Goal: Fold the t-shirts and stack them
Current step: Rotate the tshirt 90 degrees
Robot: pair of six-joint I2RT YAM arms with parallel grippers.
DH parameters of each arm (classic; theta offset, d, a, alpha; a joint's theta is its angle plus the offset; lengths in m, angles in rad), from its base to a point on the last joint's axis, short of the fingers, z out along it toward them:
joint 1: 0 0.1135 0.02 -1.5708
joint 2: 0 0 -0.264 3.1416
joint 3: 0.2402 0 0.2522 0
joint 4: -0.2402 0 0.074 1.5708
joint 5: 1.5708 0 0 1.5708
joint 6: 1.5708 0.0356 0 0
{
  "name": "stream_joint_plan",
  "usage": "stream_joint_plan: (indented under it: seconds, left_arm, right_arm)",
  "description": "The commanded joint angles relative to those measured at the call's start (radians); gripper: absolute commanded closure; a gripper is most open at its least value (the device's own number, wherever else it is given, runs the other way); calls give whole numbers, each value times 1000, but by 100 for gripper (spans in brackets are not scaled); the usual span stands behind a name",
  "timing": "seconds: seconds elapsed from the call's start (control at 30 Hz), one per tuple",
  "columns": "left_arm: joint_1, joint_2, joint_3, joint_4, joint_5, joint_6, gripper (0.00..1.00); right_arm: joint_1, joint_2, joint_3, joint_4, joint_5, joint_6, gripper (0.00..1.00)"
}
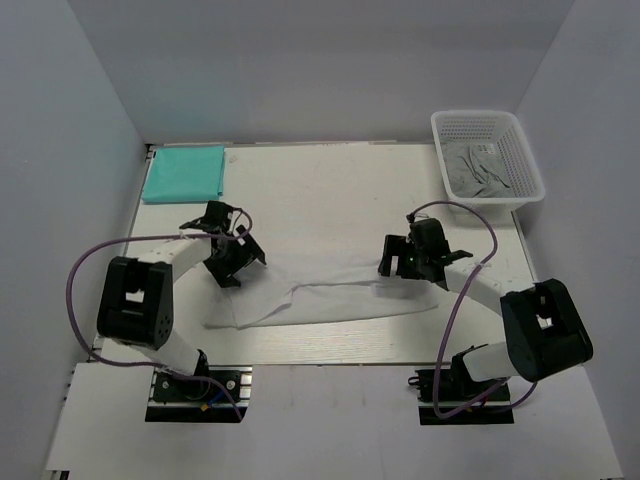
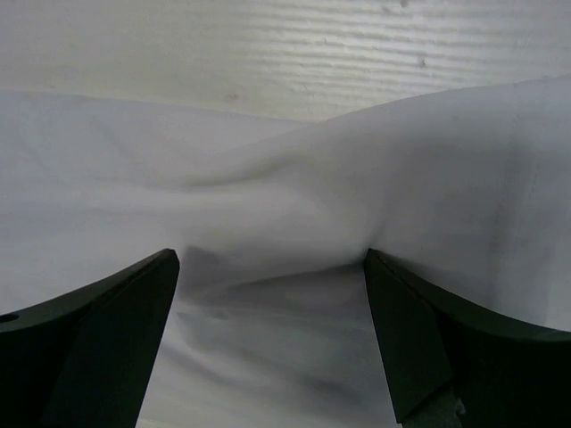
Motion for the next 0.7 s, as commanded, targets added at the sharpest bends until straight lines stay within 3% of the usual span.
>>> stream_joint_plan:
  seconds: [0.0, 0.1, 0.13, 0.17, 0.3, 0.4, 0.53, 0.67]
  left_arm:
    - [11, 202, 64, 94, -132, 81, 0]
    - [-6, 343, 295, 44, -185, 120, 0]
    - [-6, 454, 367, 22, -185, 149, 0]
    - [-15, 518, 522, -1, -194, 161, 0]
    - [-40, 796, 869, -26, -37, 204, 0]
    - [-84, 967, 1112, 33, 54, 215, 0]
    - [-138, 1239, 1566, 80, 184, 189, 0]
    - [-173, 1356, 1603, 405, 338, 24, 0]
  right_arm:
    - [6, 40, -32, 57, -109, 50, 10]
    - [9, 51, -94, 100, -173, 94, 10]
    - [12, 43, -125, 104, -180, 103, 10]
    - [20, 19, -141, 100, -180, 111, 10]
    - [75, -87, -196, -10, -175, 134, 10]
    - [184, -147, -220, -119, -207, 185, 10]
    - [359, -185, -239, -159, -232, 225, 10]
    - [573, -75, -173, -127, -314, 191, 10]
